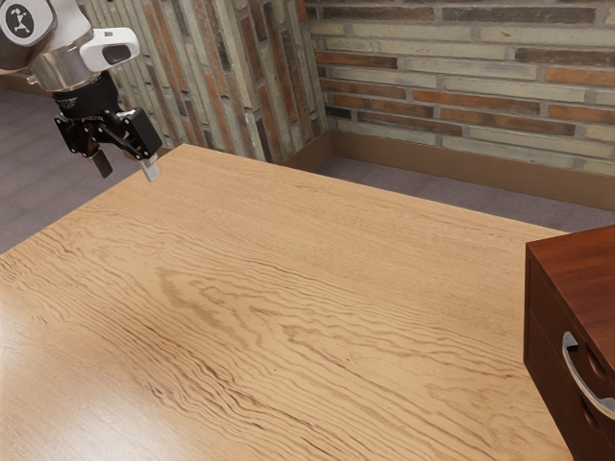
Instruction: Pull the drawer handle with one arm to open the drawer
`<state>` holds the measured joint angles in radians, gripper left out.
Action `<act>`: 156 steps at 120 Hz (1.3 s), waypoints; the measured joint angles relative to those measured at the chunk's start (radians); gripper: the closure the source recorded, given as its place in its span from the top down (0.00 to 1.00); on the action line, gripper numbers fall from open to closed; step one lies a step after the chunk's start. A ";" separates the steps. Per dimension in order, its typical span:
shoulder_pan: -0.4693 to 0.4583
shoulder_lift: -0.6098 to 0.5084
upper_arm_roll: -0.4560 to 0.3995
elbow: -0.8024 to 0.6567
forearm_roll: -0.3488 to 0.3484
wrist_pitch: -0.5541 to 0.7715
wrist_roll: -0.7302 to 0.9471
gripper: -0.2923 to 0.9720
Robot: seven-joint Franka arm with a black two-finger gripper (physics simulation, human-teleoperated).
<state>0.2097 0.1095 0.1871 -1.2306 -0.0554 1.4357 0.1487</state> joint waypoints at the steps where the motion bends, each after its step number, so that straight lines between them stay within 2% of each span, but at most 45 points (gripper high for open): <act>1: 0.000 0.000 0.000 0.000 0.000 0.000 0.000 0.77; 16: 0.013 0.007 0.003 0.017 -0.017 0.003 -0.001 0.77; 18: 0.019 0.041 0.004 0.057 -0.019 0.005 -0.002 0.77; 24: 0.066 0.206 0.006 0.300 -0.038 -0.020 -0.008 0.77; 32: 0.107 0.277 0.010 0.416 -0.066 -0.047 -0.013 0.77; 59: 0.066 0.068 0.001 0.463 -0.098 -0.099 -0.028 0.77; 98: 0.063 0.050 0.001 0.450 -0.107 -0.115 -0.043 0.77; 110: 0.049 0.035 0.002 0.356 -0.105 -0.117 -0.045 0.77; 122: 0.043 -0.142 -0.001 0.071 -0.099 -0.110 -0.048 0.77; 129: 0.076 -0.250 -0.042 -0.068 -0.101 -0.092 -0.049 0.77; 134: 0.067 -0.314 -0.078 -0.187 -0.100 -0.057 -0.050 0.77; 145: 0.053 -0.399 -0.127 -0.366 -0.098 0.004 -0.056 0.77; 156: 0.051 -0.497 -0.136 -0.493 -0.099 -0.003 -0.070 0.77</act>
<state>0.2607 -0.3874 0.0508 -1.7240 -0.1541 1.4331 0.0786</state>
